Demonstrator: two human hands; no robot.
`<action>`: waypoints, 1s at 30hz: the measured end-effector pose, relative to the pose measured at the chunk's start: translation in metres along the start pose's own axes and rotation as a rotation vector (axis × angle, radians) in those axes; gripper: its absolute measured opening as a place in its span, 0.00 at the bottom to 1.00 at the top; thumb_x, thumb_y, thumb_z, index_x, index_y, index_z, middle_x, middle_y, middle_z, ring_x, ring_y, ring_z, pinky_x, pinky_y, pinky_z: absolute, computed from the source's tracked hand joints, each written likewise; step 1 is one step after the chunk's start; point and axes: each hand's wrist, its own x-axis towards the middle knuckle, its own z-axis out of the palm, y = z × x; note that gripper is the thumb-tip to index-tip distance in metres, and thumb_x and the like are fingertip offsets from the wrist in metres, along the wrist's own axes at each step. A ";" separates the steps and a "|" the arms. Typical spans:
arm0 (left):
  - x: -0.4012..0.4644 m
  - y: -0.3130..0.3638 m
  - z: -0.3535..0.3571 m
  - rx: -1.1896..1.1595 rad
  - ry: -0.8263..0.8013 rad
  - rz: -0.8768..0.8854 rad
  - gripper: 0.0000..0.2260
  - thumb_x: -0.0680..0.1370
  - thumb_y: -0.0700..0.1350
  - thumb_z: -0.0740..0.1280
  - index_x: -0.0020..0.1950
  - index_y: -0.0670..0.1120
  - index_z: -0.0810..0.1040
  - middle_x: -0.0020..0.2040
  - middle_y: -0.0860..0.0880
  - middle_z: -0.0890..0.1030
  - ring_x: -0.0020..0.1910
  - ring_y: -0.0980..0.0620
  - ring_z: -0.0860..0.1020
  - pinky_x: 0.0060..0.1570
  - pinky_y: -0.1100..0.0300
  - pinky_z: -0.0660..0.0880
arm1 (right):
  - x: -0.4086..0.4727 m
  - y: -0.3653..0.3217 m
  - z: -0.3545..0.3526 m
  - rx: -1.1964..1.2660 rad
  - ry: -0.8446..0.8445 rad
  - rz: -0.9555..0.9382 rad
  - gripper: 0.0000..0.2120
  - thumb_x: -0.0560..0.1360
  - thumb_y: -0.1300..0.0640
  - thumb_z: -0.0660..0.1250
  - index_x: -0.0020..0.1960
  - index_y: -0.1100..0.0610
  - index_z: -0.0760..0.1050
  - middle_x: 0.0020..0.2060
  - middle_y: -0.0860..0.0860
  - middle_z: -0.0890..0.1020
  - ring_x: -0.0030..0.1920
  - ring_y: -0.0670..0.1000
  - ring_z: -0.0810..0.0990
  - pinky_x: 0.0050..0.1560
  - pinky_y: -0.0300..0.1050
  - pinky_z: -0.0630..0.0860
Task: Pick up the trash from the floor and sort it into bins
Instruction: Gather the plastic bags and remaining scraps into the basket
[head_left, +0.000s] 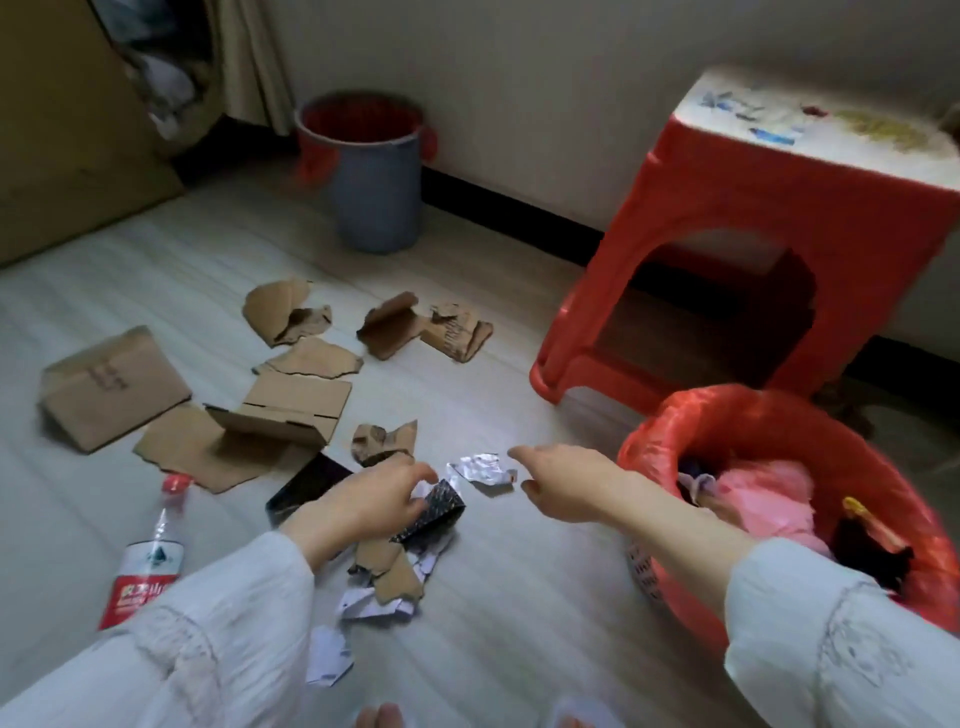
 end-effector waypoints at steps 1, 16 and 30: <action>0.011 -0.016 0.022 0.007 -0.016 -0.014 0.17 0.78 0.46 0.59 0.68 0.50 0.68 0.64 0.47 0.71 0.62 0.49 0.72 0.59 0.52 0.71 | 0.027 0.001 0.016 0.019 -0.012 0.011 0.20 0.78 0.56 0.56 0.69 0.55 0.62 0.64 0.56 0.72 0.63 0.58 0.71 0.55 0.50 0.72; 0.082 -0.037 0.165 0.125 0.115 -0.224 0.28 0.77 0.58 0.60 0.74 0.49 0.56 0.73 0.41 0.60 0.70 0.44 0.62 0.63 0.53 0.65 | 0.175 0.011 0.169 -0.107 0.140 0.059 0.19 0.78 0.63 0.56 0.68 0.59 0.63 0.70 0.59 0.62 0.66 0.58 0.66 0.50 0.50 0.70; 0.042 -0.002 0.051 -0.527 0.499 -0.240 0.10 0.76 0.38 0.63 0.55 0.42 0.80 0.45 0.41 0.83 0.43 0.45 0.78 0.40 0.60 0.70 | 0.070 0.010 0.053 0.227 0.291 0.253 0.10 0.76 0.62 0.56 0.49 0.62 0.75 0.48 0.61 0.80 0.48 0.63 0.78 0.38 0.46 0.65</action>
